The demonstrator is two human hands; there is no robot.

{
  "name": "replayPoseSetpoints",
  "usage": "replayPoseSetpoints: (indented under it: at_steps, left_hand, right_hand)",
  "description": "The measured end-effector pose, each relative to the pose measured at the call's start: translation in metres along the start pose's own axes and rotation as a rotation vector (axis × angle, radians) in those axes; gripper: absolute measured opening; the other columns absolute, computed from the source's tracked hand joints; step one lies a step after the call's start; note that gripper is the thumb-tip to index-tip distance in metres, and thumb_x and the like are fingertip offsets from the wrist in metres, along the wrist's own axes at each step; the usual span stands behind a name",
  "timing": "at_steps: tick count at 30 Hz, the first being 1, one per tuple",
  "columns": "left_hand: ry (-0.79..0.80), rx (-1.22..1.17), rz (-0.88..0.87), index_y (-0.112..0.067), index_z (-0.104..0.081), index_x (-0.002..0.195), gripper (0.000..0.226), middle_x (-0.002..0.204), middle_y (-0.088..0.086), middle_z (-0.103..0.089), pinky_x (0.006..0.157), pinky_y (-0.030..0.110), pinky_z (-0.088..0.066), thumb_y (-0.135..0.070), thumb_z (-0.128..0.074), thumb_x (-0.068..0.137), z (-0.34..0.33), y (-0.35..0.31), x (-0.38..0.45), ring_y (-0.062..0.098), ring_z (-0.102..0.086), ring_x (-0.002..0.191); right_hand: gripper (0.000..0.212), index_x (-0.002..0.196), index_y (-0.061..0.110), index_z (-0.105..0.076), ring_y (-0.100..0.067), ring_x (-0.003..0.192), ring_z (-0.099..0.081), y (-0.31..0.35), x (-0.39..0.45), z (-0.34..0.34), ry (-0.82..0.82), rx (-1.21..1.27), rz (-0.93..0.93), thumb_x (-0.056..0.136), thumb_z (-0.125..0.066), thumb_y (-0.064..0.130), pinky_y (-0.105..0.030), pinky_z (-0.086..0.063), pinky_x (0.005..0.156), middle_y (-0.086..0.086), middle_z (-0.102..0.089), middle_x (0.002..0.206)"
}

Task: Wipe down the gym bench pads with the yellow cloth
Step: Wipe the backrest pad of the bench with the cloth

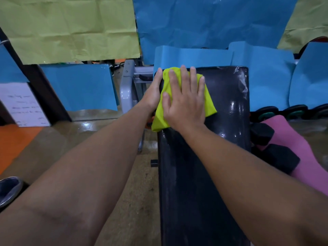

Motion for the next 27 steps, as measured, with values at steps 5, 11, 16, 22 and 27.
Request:
replayPoseSetpoints:
  at_steps: [5, 11, 16, 22, 27]
  left_hand:
    - [-0.102, 0.001, 0.016, -0.021, -0.080, 0.113, 0.082, 0.116, 0.002, -0.079, 0.118, 0.041, -0.043, -0.090, -0.050, 0.080, -0.001, -0.003, -0.009, 0.018, -0.071, 0.117]
    - [-0.118, 0.008, 0.027, -0.031, -0.079, 0.121, 0.097, 0.129, -0.003, -0.075, 0.121, 0.042, -0.041, -0.104, -0.049, 0.065, 0.001, 0.002, -0.007, 0.014, -0.067, 0.126]
    - [0.091, 0.019, 0.134, -0.016, -0.086, 0.099, 0.087, 0.110, 0.011, -0.081, 0.109, 0.035, -0.051, -0.083, -0.031, 0.097, -0.002, 0.003, -0.010, 0.019, -0.077, 0.109]
    - [0.079, -0.005, 0.178, -0.018, -0.087, 0.098, 0.080, 0.111, 0.010, -0.081, 0.109, 0.038, -0.052, -0.079, -0.034, 0.099, 0.003, -0.001, -0.021, 0.021, -0.076, 0.110]
    - [0.079, -0.020, 0.176, -0.010, -0.085, 0.099, 0.084, 0.100, 0.011, -0.082, 0.091, 0.034, -0.058, -0.081, -0.041, 0.095, 0.004, 0.000, -0.020, 0.021, -0.080, 0.094]
  right_hand:
    - [0.062, 0.158, 0.017, -0.041, -0.036, 0.158, -0.022, -0.010, -0.029, 0.003, 0.024, 0.026, 0.157, 0.101, -0.041, 0.039, -0.057, -0.014, 0.128, -0.014, -0.030, 0.168]
    - [0.062, 0.157, 0.016, -0.043, -0.038, 0.156, -0.025, -0.006, -0.005, 0.004, -0.012, -0.004, -0.008, 0.099, -0.042, 0.038, -0.057, -0.015, 0.128, -0.017, -0.034, 0.166]
    - [0.060, 0.155, 0.017, -0.045, -0.037, 0.157, -0.023, 0.007, -0.042, 0.002, 0.048, -0.001, 0.191, 0.099, -0.047, 0.038, -0.058, -0.015, 0.128, -0.015, -0.031, 0.167]
    - [0.062, 0.157, 0.018, -0.042, -0.038, 0.158, -0.019, 0.018, -0.022, -0.001, 0.041, -0.027, 0.060, 0.098, -0.045, 0.037, -0.058, -0.014, 0.128, -0.015, -0.028, 0.168]
    - [0.059, 0.157, 0.017, -0.042, -0.038, 0.158, -0.018, 0.021, -0.055, -0.004, 0.083, -0.055, 0.227, 0.102, -0.045, 0.038, -0.058, -0.014, 0.128, -0.015, -0.027, 0.169]
Point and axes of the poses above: each hand's wrist, its own x-axis towards the middle knuckle, its own z-axis out of the back of the hand, y = z × x, the point moved 6 cm from there along x, towards the middle knuckle
